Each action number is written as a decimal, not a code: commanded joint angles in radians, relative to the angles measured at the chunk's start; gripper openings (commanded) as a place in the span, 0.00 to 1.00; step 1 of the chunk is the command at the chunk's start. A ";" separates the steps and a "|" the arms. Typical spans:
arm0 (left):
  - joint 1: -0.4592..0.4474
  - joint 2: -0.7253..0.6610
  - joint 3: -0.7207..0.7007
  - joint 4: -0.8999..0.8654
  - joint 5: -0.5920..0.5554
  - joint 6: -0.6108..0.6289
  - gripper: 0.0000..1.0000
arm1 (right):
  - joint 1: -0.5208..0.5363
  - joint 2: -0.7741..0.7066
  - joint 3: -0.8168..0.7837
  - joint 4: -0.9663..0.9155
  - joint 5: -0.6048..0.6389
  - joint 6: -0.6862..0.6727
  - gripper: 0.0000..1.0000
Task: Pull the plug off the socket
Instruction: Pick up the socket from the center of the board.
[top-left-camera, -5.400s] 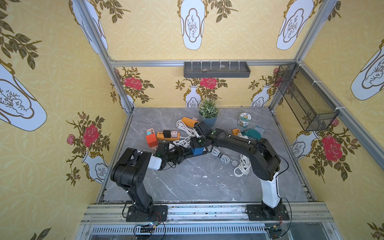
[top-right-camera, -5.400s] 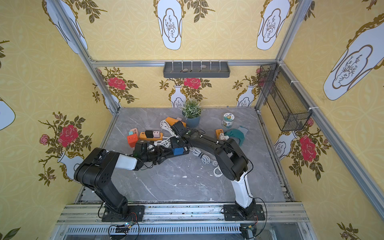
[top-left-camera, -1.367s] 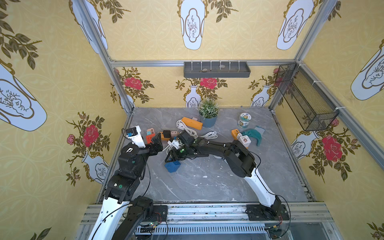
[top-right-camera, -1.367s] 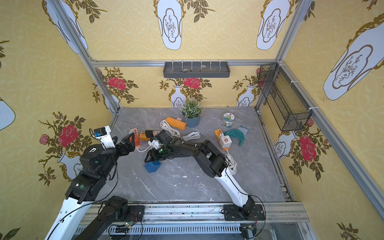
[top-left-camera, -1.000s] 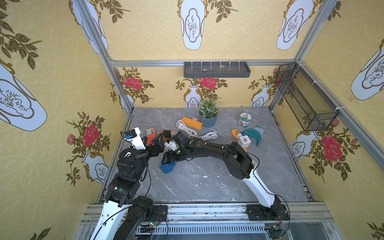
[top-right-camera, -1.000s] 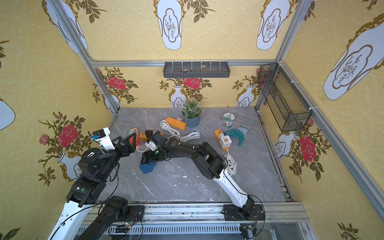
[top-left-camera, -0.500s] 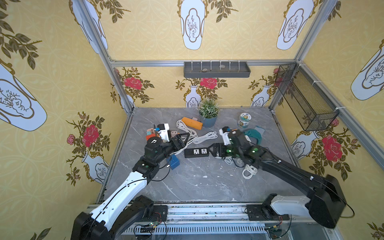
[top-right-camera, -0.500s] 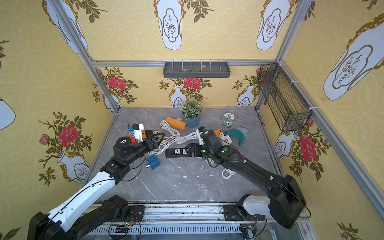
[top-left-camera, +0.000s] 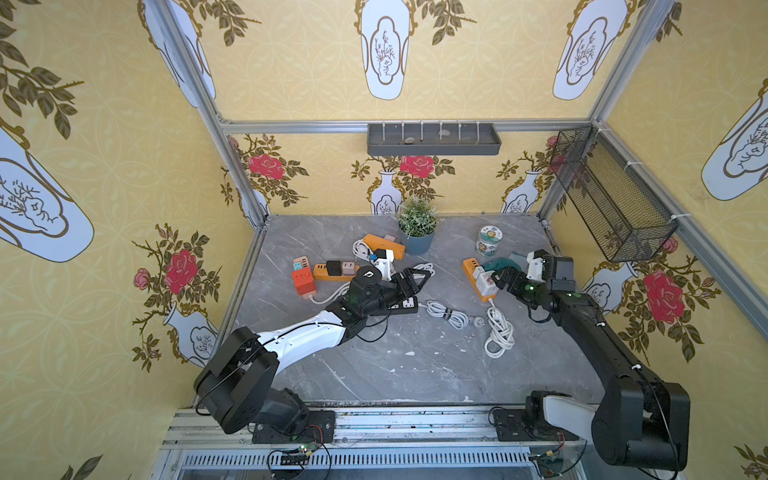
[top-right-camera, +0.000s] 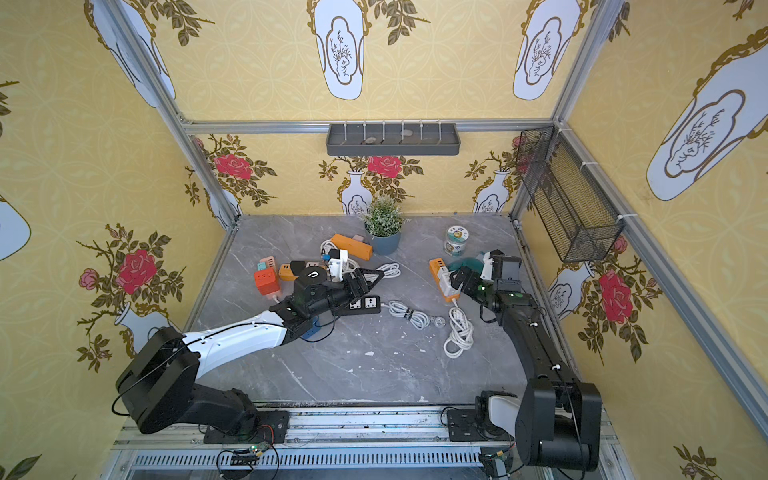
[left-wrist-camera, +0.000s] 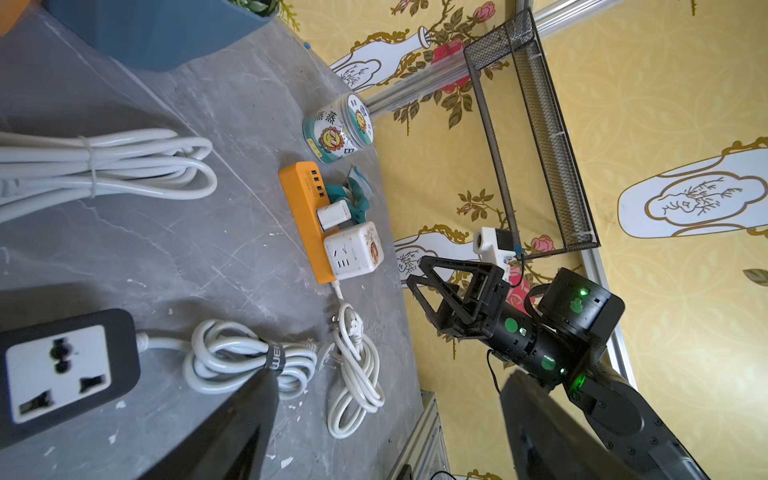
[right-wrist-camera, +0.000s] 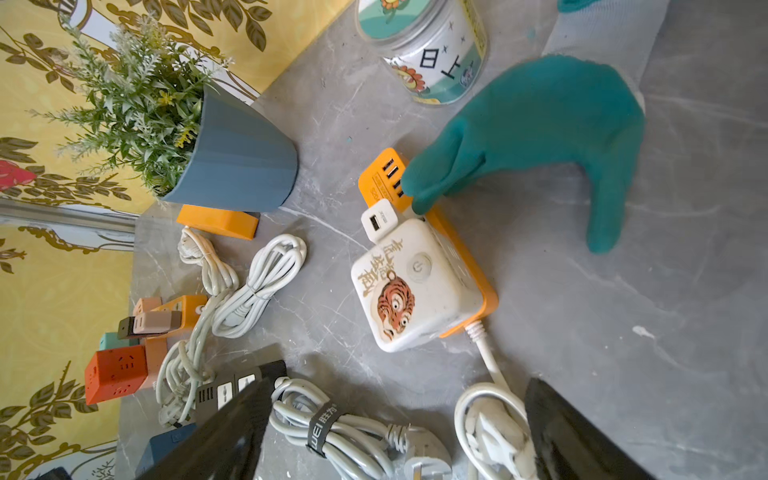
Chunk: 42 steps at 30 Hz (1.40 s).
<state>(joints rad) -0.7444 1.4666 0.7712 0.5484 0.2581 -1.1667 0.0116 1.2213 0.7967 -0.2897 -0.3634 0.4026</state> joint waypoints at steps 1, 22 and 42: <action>0.013 0.043 0.029 0.080 0.008 0.002 0.89 | -0.004 0.072 0.041 -0.039 0.026 -0.112 0.98; 0.164 0.136 0.137 -0.065 0.219 0.056 0.86 | 0.142 0.483 0.305 -0.121 0.140 -0.614 0.98; 0.052 0.426 0.388 -0.064 0.285 -0.020 0.80 | 0.198 0.252 0.160 -0.002 0.092 -0.481 0.50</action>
<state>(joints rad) -0.6762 1.8412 1.1049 0.4725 0.5102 -1.1866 0.2100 1.5299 0.9909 -0.3912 -0.2077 -0.1261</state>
